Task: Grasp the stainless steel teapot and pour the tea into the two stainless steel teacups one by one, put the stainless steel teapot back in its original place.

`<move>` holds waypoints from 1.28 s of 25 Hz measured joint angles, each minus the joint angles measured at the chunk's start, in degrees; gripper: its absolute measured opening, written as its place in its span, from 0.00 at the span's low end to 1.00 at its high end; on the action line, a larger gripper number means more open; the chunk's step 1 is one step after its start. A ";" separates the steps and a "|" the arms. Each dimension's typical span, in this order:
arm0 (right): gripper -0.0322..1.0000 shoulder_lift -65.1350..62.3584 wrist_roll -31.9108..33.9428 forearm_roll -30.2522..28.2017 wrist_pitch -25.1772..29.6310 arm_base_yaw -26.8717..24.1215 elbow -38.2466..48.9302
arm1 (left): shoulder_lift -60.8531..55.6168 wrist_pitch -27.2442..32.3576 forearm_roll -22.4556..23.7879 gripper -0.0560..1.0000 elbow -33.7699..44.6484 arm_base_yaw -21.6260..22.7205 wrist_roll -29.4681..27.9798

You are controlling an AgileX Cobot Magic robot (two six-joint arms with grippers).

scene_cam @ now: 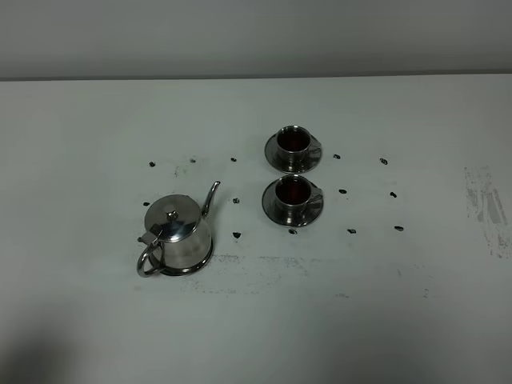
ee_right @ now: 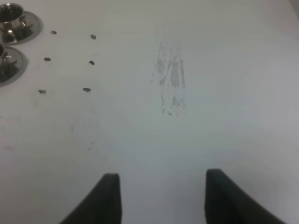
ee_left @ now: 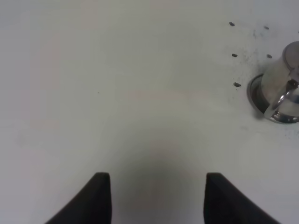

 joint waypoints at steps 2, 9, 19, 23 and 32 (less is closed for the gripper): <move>0.42 0.00 0.00 0.00 0.00 0.00 0.00 | 0.00 0.00 0.00 0.46 0.00 0.00 0.00; 0.42 0.00 0.00 0.00 0.00 0.00 0.00 | 0.00 0.00 0.00 0.46 0.00 0.00 0.00; 0.42 0.00 0.00 0.00 0.00 0.00 0.00 | 0.00 0.00 0.00 0.46 0.00 0.00 0.00; 0.42 0.00 0.00 0.00 0.00 0.00 0.00 | 0.00 0.00 0.00 0.46 0.00 0.00 0.00; 0.42 0.00 0.00 0.00 0.00 0.00 0.00 | 0.00 0.00 0.00 0.46 0.00 0.00 0.00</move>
